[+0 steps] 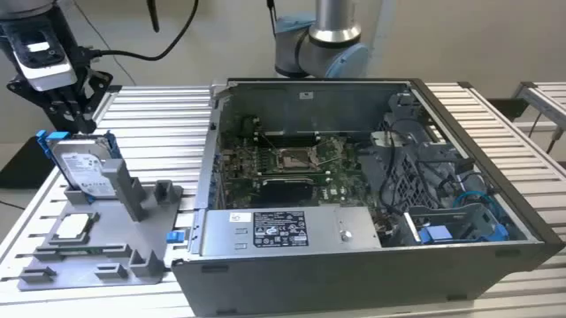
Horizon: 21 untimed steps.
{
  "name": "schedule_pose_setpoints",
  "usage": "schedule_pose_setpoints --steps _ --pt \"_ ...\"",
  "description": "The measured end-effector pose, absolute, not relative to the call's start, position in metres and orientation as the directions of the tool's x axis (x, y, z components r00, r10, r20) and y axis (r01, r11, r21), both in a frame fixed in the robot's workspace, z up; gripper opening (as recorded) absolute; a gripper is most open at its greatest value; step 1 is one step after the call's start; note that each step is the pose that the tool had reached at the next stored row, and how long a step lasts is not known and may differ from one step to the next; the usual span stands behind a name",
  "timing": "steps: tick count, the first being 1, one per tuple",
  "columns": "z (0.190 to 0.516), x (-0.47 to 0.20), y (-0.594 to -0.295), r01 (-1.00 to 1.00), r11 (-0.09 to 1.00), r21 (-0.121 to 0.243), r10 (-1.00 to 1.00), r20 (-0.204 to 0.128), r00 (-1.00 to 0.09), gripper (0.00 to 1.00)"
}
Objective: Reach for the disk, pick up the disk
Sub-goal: 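Reach for the disk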
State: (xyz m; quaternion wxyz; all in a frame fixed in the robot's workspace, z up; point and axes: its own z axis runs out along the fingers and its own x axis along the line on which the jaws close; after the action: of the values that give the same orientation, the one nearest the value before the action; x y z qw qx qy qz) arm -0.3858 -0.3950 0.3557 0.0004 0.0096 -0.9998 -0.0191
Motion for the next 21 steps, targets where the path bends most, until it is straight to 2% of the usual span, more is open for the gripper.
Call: schedule_pose_setpoints --steps 14,21 --pt "0.356 -0.386 -0.395 -0.019 0.999 0.038 -0.019 0.001 -1.000 0.00" --pt "0.356 -0.403 -0.384 -0.020 0.999 0.038 -0.020 0.001 -1.000 0.00"
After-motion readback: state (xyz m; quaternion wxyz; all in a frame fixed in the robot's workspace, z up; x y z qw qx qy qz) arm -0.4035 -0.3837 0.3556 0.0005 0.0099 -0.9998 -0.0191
